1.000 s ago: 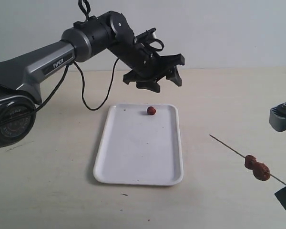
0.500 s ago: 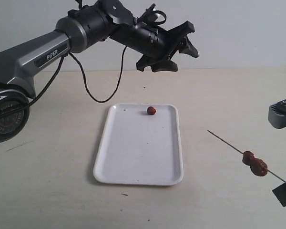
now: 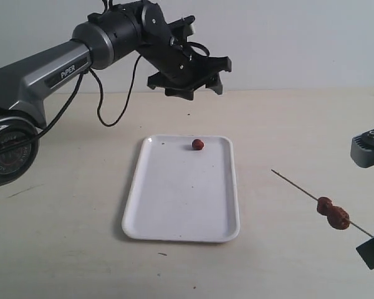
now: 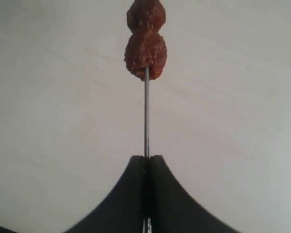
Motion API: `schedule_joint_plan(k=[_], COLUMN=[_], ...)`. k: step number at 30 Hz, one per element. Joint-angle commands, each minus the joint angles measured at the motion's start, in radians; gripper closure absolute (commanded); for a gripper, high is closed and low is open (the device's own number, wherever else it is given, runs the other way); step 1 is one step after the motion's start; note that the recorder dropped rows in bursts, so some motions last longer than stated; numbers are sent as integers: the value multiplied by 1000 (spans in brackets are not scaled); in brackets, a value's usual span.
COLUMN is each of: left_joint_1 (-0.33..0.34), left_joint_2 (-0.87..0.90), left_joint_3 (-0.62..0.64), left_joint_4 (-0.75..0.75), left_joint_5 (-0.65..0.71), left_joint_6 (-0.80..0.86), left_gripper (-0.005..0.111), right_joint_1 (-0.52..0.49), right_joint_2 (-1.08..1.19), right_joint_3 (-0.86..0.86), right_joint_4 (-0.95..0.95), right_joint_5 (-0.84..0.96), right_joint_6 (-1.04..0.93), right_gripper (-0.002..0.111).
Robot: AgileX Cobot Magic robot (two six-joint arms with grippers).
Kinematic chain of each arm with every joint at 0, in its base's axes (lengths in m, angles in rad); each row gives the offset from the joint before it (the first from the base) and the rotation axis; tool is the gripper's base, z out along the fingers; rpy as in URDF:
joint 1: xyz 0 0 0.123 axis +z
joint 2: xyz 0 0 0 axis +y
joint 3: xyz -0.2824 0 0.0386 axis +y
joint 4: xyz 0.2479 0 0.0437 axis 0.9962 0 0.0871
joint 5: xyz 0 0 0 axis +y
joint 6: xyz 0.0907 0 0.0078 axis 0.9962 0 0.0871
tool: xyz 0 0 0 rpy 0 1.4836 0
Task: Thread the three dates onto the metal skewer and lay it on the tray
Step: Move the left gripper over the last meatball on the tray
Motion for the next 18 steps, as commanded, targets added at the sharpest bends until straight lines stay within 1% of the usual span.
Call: schedule_joint_plan(k=[1,4,6,12,18], left_joint_1=[0,-3,-8,-40,-75], left_joint_2=[30,51,57,63,63], left_joint_3=[-5,-5,-5,-5,-5], left_joint_4=[104,89,83,33,38], left_joint_5=[129,184,198,184,182], left_joint_6=[-33,15,26,154,239], left_gripper=[42,42,42,42,42], right_joint_1=[-3,-3,-3,-3,-3], right_joint_2=[-8,-8,-8,-8,-8], right_joint_3=[1,1,1,1,1], right_joint_4=[0,0,0,0,0], right_joint_5=[-10,-10,-10,-10,0], right_joint_6=[-3,-3,-3,-3,-3], right_gripper=[108,108,108,108,108])
